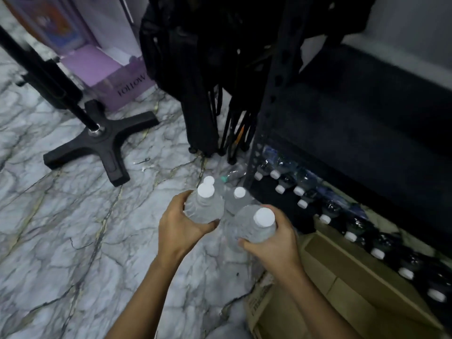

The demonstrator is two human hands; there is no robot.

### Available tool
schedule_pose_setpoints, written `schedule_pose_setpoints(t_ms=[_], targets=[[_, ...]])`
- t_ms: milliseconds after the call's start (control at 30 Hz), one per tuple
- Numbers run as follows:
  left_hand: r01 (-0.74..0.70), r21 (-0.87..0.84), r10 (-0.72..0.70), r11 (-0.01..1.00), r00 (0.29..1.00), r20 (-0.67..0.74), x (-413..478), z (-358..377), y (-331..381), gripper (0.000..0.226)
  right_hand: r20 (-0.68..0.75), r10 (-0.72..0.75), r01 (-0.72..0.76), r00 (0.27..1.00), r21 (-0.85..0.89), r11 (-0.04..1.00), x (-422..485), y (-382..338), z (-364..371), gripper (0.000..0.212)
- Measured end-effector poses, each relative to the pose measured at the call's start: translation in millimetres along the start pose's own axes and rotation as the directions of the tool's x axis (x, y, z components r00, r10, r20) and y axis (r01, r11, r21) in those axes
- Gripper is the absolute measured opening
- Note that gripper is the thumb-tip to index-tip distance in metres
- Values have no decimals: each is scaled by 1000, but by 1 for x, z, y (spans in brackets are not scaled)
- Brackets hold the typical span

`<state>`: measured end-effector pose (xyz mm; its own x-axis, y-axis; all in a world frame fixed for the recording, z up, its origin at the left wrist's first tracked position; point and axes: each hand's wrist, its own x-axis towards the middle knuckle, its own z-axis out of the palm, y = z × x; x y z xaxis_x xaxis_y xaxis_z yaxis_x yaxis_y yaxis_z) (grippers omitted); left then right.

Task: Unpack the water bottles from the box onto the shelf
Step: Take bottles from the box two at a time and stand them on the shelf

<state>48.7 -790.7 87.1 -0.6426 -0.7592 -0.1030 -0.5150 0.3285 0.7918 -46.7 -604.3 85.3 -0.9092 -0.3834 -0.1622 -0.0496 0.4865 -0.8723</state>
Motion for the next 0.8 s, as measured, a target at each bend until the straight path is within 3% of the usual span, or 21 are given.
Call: schedule_pose_setpoints(t_ms=[233,433,600,800], targets=[[-315,-68,318,947,947,43,-26,-12,147,82,-185,-108,112,977,8,994,-20,-75,-131,75],[-486,-169,502,857,862,69,-58,0,266,77,-352,-95,120,931,48,992,-49,-119,-242,67],[-553,-260,596,791,794,124,-81,30,349,85,-491,-59,129,869,110,985,-72,-135,-329,61],[-549,-341,633,763,741,224,-100,86,417,76,-639,-59,158,767,99,983,-70,-127,-403,61]])
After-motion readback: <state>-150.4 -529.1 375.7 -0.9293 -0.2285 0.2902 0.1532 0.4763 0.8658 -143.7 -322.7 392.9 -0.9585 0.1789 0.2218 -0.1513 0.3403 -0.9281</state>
